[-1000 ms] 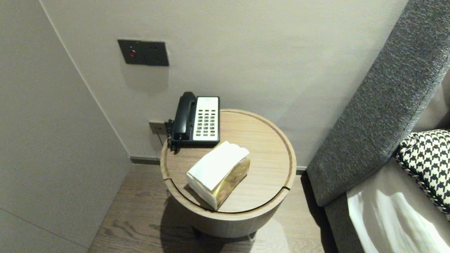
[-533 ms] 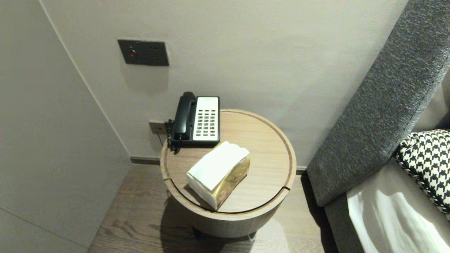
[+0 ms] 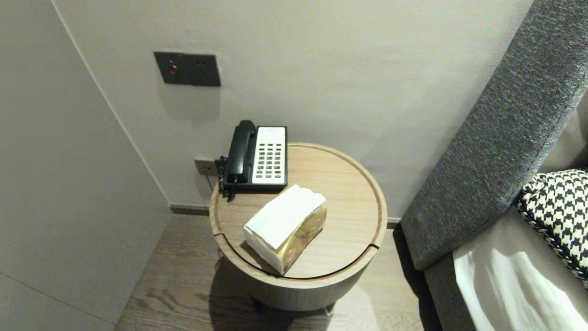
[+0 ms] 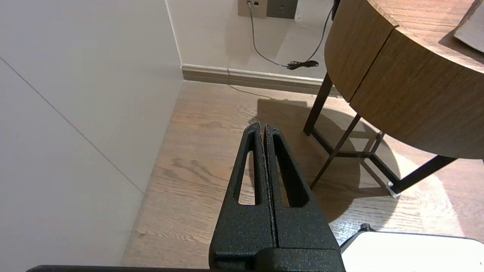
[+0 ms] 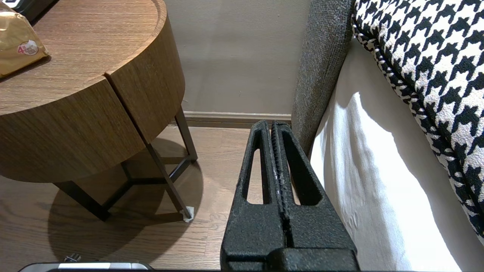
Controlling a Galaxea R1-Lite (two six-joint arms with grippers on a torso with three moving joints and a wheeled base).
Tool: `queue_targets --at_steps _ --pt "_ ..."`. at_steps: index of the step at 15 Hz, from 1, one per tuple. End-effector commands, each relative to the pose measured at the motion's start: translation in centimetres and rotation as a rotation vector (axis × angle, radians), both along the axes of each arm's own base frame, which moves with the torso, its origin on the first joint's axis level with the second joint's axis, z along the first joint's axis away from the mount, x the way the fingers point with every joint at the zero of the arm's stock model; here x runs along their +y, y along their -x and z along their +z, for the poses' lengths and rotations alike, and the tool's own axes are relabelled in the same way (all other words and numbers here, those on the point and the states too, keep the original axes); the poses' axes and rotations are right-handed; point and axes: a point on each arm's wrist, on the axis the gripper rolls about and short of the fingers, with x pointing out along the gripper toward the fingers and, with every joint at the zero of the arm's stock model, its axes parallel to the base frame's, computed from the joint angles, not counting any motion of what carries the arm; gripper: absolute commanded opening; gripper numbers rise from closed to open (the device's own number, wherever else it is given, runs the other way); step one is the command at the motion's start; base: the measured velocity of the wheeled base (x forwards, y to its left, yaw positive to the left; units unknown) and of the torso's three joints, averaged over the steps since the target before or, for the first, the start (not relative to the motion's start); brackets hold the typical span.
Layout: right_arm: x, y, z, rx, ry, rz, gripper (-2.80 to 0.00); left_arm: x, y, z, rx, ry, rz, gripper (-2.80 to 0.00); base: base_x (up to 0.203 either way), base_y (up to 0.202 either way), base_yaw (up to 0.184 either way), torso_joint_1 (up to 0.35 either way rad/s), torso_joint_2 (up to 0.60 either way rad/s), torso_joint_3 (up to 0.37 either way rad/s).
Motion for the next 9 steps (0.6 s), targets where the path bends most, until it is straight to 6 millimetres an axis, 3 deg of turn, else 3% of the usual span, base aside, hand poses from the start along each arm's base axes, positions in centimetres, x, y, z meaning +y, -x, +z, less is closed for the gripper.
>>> queue_targets --at_steps 1,9 --pt "0.0 -0.33 -1.1 0.041 -0.001 0.0 -2.8 0.0 0.0 -0.02 0.001 0.0 0.001 -2.8 0.0 0.0 0.0 0.0 0.0 0.0" --pt "0.0 -0.32 -1.11 0.039 0.003 0.0 -2.8 0.0 0.0 -0.05 0.002 0.0 0.001 -2.8 0.0 0.0 0.0 0.0 0.0 0.0"
